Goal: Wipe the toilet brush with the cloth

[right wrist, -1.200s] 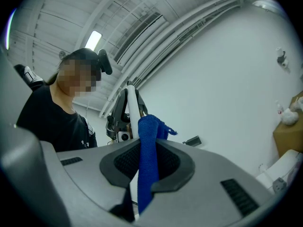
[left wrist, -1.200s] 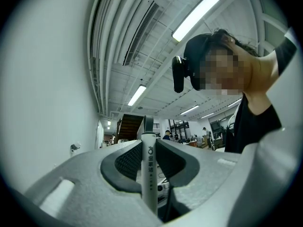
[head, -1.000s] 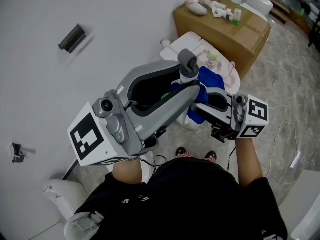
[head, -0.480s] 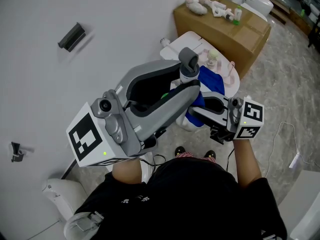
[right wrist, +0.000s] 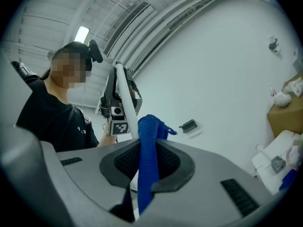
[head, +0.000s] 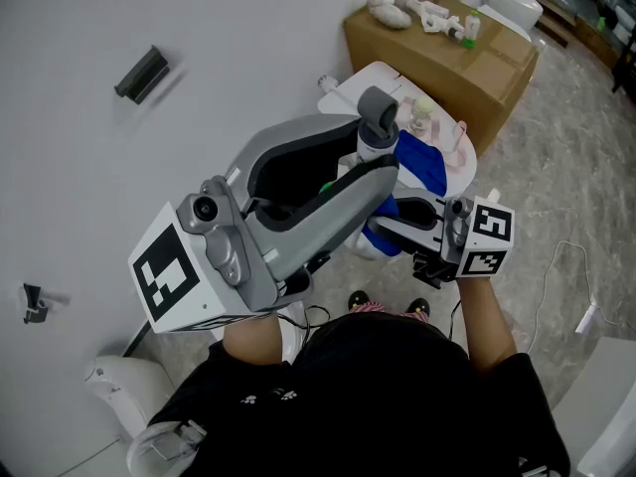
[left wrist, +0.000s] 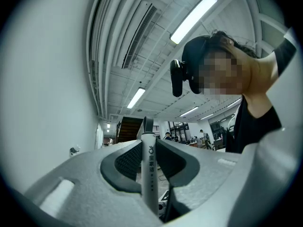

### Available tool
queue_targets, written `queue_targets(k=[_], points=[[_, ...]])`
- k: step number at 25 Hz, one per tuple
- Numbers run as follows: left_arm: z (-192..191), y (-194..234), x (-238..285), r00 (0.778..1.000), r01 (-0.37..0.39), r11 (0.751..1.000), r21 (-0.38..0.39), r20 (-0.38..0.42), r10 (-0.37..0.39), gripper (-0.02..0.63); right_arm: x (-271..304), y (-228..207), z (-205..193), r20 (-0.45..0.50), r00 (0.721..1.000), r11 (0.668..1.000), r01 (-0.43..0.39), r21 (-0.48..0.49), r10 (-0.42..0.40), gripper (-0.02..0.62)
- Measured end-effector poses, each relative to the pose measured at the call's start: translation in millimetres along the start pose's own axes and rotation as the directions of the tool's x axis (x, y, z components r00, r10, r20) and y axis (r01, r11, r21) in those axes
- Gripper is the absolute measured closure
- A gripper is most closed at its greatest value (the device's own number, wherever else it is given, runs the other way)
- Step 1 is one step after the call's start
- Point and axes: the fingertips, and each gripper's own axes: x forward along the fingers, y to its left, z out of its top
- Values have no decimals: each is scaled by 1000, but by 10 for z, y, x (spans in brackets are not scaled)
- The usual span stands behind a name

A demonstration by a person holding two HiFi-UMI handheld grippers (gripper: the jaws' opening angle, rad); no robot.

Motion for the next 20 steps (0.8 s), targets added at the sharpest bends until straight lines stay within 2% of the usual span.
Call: queue_targets(k=[20], points=[[0,-4,-2,1000,4,1000,10,-3,-4,512,43,-148,-448,-69,997,998,25,58,-21,532]])
